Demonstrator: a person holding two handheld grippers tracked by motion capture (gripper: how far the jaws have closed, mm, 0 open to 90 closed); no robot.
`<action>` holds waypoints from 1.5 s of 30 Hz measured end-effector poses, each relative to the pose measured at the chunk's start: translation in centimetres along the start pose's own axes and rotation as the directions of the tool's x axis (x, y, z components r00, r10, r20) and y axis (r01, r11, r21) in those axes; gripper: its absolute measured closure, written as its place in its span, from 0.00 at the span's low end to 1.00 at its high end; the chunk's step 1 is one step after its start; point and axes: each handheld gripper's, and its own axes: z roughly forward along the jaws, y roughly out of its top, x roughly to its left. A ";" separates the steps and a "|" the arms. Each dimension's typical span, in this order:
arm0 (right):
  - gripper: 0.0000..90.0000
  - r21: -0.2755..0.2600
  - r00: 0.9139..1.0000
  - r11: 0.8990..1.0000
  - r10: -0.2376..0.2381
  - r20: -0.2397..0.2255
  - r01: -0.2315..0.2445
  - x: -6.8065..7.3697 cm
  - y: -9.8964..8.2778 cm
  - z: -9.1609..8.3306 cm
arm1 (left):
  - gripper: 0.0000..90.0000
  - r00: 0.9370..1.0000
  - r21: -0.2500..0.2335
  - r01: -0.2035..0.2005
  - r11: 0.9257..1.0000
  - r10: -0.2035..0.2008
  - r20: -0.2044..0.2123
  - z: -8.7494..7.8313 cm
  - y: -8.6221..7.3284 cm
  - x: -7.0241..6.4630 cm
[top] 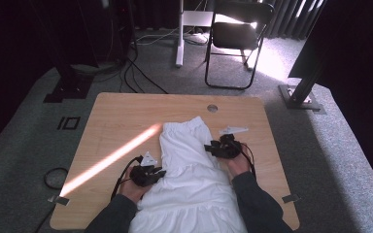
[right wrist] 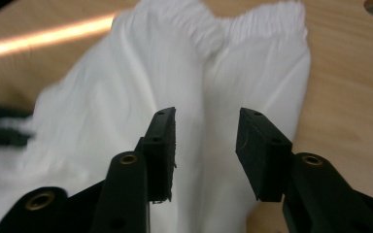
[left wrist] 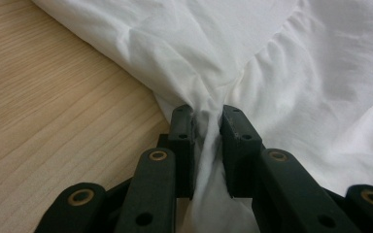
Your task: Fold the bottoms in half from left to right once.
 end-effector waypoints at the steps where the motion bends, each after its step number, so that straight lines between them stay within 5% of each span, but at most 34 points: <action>1: 0.66 -0.010 1.000 1.000 0.020 -0.012 -0.020 -0.3 0.6 0.6 | 0.86 1.000 -0.002 0.002 1.000 -0.002 0.001 0.0 0.0 0.0; 7: 0.60 0.014 0.987 0.990 0.140 -0.082 -0.139 -1.3 2.2 4.5 | 0.85 1.000 -0.010 0.000 1.000 -0.001 -0.004 0.0 -0.1 -0.1; 8: 0.59 0.031 0.983 0.986 0.164 -0.085 -0.162 -1.3 2.2 5.3 | 0.85 1.000 -0.010 -0.004 1.000 0.004 -0.009 0.0 -0.2 -0.2; 9: 0.61 0.093 0.969 0.978 0.198 -0.148 -0.185 -1.1 2.1 6.6 | 0.82 1.000 -0.012 -0.006 1.000 0.006 -0.010 0.0 -0.2 -0.3; 11: 0.67 0.114 0.967 0.976 0.201 -0.159 -0.184 -0.9 2.0 6.9 | 0.81 1.000 -0.012 -0.008 1.000 0.008 -0.010 0.0 -0.1 -0.3; 14: 0.95 0.138 0.989 0.985 0.114 -0.093 -0.100 -0.1 2.3 6.7 | 0.72 1.000 -0.011 -0.013 1.000 0.013 -0.001 0.1 -0.1 -0.5; 17: 0.97 0.053 0.998 0.997 0.050 -0.030 -0.048 -0.1 3.4 4.7 | 0.61 1.000 -0.015 -0.021 1.000 0.021 0.005 0.2 -0.1 -0.8; 18: 0.98 -0.001 1.000 1.000 0.011 0.025 -0.011 0.0 4.2 3.4 | 0.59 1.000 -0.017 -0.023 1.000 0.023 0.003 0.3 -0.1 -0.9; 20: 0.98 -0.103 0.995 0.992 -0.058 0.084 0.067 0.1 5.1 1.2 | 0.57 1.000 -0.013 -0.023 1.000 0.023 0.005 0.3 -0.1 -1.0; 21: 0.97 -0.136 0.978 0.982 -0.108 0.180 0.133 -0.1 5.4 0.0 | 0.56 1.000 -0.015 -0.023 1.000 0.023 0.006 0.3 -0.1 -1.0; 23: 0.97 -0.130 0.975 0.982 -0.110 0.193 0.136 -0.4 5.2 0.0 | 0.56 1.000 -0.019 -0.025 1.000 0.025 0.007 0.5 0.0 -1.2; 26: 0.95 -0.029 0.963 0.992 -0.115 0.243 0.126 -2.2 3.4 2.3 | 0.56 0.999 -0.015 -0.042 0.999 0.042 -0.013 0.5 0.0 -1.5; 33: 0.85 0.079 0.972 0.997 -0.015 0.233 -0.003 -4.6 0.0 6.1 | 0.56 0.998 -0.004 -0.063 0.998 0.063 -0.016 0.3 -0.2 -1.9; 40: 0.89 0.097 0.974 0.995 -0.021 0.225 -0.001 -3.1 -1.0 5.7 | 0.56 0.996 0.028 -0.093 0.995 0.093 0.007 -0.9 -1.2 -2.7; 45: 0.92 0.092 0.977 0.996 -0.020 0.210 0.000 -0.8 -2.3 5.0 | 0.55 0.993 0.064 -0.092 0.994 0.087 0.075 -2.5 -2.1 -2.9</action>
